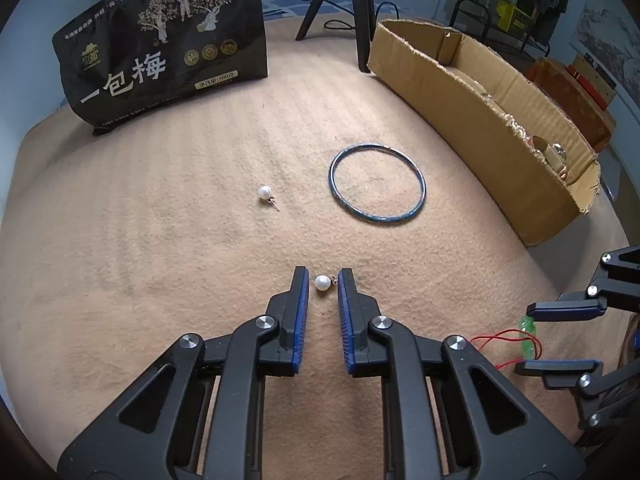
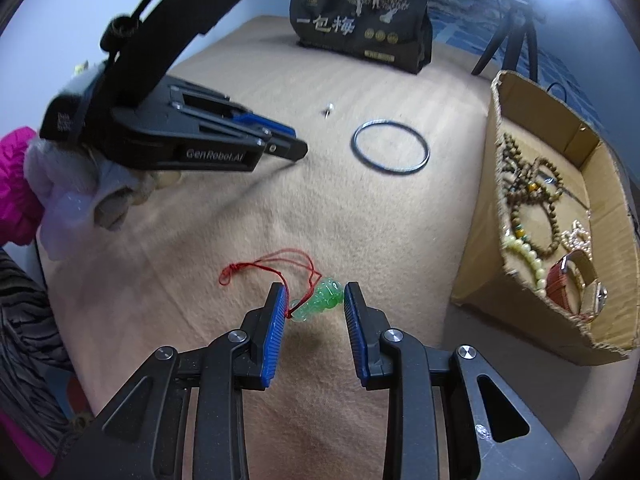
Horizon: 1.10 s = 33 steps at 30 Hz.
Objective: Organize jewelry
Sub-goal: 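Carry the earring and jade pendant into the box and open both tools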
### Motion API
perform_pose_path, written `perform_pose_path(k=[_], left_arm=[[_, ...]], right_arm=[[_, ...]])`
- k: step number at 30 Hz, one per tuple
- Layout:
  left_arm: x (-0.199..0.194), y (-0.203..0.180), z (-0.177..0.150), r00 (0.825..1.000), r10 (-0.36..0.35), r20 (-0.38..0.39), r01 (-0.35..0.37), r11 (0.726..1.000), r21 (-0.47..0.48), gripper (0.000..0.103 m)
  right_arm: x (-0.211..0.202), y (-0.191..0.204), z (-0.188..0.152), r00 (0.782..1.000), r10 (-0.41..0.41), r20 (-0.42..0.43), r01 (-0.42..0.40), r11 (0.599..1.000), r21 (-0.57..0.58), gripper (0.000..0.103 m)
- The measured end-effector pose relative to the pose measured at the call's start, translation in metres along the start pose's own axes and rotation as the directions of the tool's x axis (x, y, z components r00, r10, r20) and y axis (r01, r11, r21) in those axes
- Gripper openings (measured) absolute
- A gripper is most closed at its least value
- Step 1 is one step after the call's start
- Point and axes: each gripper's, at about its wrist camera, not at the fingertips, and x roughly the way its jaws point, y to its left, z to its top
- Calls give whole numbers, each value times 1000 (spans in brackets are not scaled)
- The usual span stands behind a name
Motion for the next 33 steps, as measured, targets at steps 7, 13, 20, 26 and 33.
perform_pose_path(k=[7, 13, 20, 26, 33], left_arm=[[-8, 4, -1, 1000, 0, 12, 0, 1000, -14, 11], [-5, 4, -1, 998, -57, -12, 57, 998, -26, 12], [8, -7, 1, 1000, 19, -21, -19, 1000, 6, 50], [14, -9, 0, 999, 49, -8, -49, 999, 19, 16], [4, -2, 0, 999, 50, 21, -51, 999, 6, 16]], right_arm=[[-15, 0, 3, 999, -7, 50, 6, 1000, 11, 28], [-18, 0, 1, 998, -8, 69, 8, 1000, 13, 28], [-16, 3, 1, 998, -4, 63, 4, 1000, -2, 28], [-15, 2, 0, 998, -11, 62, 12, 1000, -1, 28], [-22, 1, 1, 997, -24, 79, 24, 1000, 8, 28]])
